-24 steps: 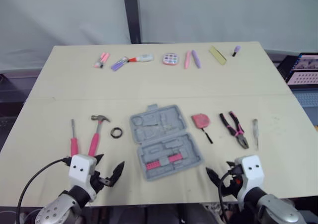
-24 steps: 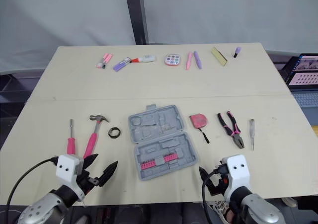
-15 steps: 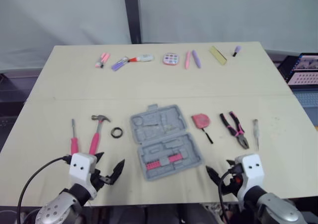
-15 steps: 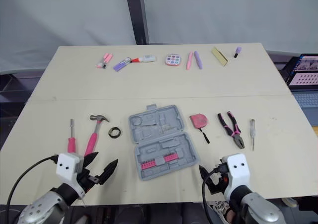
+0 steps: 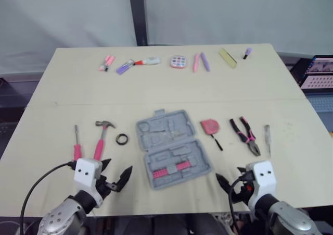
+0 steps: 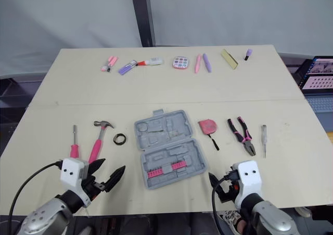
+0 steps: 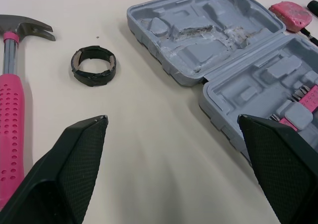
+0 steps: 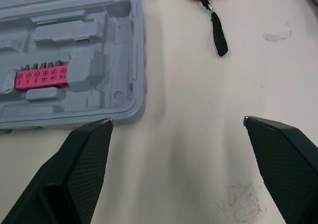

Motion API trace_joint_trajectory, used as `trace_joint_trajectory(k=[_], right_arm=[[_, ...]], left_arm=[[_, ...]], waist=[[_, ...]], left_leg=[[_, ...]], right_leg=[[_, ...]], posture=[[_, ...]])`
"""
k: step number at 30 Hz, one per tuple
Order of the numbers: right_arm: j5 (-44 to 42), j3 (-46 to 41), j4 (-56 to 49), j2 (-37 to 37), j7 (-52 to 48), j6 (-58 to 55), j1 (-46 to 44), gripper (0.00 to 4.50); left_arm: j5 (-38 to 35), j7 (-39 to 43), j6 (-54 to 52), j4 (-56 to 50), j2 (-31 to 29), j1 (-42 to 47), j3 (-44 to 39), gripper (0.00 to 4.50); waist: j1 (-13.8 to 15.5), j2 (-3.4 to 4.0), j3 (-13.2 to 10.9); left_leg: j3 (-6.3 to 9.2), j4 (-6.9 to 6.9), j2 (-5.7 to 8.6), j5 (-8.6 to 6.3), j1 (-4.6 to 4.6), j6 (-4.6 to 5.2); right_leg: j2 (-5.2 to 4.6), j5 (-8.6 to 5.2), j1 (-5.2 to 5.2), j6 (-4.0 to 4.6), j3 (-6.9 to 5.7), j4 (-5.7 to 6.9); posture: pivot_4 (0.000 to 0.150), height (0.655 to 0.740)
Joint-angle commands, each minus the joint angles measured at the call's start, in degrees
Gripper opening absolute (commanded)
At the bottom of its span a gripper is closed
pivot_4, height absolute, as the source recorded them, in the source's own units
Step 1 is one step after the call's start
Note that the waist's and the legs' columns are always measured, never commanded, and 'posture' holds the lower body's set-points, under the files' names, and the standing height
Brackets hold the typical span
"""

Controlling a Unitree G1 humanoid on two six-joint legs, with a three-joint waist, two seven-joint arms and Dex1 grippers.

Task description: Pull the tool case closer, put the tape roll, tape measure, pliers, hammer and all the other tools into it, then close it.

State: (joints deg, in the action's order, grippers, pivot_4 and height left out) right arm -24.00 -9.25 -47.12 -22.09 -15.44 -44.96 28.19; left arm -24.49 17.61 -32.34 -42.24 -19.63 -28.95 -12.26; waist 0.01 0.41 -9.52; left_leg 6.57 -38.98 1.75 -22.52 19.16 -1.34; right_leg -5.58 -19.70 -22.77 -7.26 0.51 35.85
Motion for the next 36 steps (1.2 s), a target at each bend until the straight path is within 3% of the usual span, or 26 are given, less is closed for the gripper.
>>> trace_joint_trajectory(k=[1, 3, 10, 12, 20, 26, 36], right_arm=[[-0.4, -0.2, -1.0, -0.1, -0.6, 1.1, 0.0, 4.5], [-0.4, -0.4, -0.9, -0.3, -0.8, 1.2, -0.5, 4.5], [-0.6, -2.1, 1.0, -1.8, -1.7, 1.5, -4.1, 1.02], [-1.0, -2.6, 1.5, -3.2, -2.5, 1.2, -6.3, 0.05], [-3.5, -2.2, 7.9, -10.7, -7.0, -3.6, -18.9, 0.05], [-2.4, 2.9, 16.7, -15.3, -12.2, -3.8, -28.6, 0.05], [1.0, 9.1, 28.1, -16.9, -17.6, -0.2, -37.2, 0.05]], left_arm=[[-0.4, -0.1, 0.6, -1.5, -0.3, 0.5, -1.1, 4.25], [-0.8, -0.4, -0.1, -0.9, -0.6, 2.2, -1.9, 3.7], [-1.5, 0.7, -1.9, 1.1, -2.5, 8.0, -2.3, 0.06], [-2.2, 1.7, -2.8, 2.1, -3.4, 9.8, -2.4, 0.0], [-7.2, 8.0, -13.8, 12.8, -11.6, 21.2, -0.6, 0.0], [-6.9, 18.5, -9.2, 22.7, -15.3, 28.9, 2.4, 0.0], [-3.4, 26.4, -7.1, 31.4, -18.2, 34.1, 10.0, 0.0]], waist=[[0.0, 0.0, 0.0], [0.0, 0.0, 0.0], [0.0, 0.0, 0.0], [0.0, 0.0, 0.0], [-0.1, 0.02, 0.0], [-0.1, 0.0, 0.0], [-0.1, 0.0, 0.0]], left_leg=[[0.0, 0.0, 0.0, 0.0, 0.0, 0.0], [0.0, 0.0, 0.0, 0.0, 0.0, 0.0], [0.01, 0.0, 0.03, 0.02, -0.01, -0.02], [0.0, 0.0, 0.04, 0.02, -0.01, -0.02], [-0.01, -0.02, 0.1, 0.03, -0.05, -0.04], [-0.1, -0.06, 0.31, 0.06, 0.03, 0.01], [-0.19, -0.04, 0.23, 0.08, 0.11, 0.04]], right_leg=[[0.0, 0.0, 0.0, 0.0, 0.0, 0.0], [0.0, 0.0, 0.0, 0.0, 0.0, 0.0], [0.04, 0.0, 0.0, 0.0, -0.04, 0.02], [0.04, 0.0, 0.0, 0.0, -0.06, 0.03], [0.13, 0.01, -0.04, -0.01, -0.18, 0.12], [0.08, 0.06, -0.14, -0.1, -0.3, 0.13], [-0.04, 0.11, -0.35, -0.19, -0.27, 0.21]], posture=[[0.15, 0.74], [0.15, 0.74], [0.15, 0.74], [0.15, 0.74], [0.15, 0.74], [0.15, 0.74], [0.15, 0.74]])
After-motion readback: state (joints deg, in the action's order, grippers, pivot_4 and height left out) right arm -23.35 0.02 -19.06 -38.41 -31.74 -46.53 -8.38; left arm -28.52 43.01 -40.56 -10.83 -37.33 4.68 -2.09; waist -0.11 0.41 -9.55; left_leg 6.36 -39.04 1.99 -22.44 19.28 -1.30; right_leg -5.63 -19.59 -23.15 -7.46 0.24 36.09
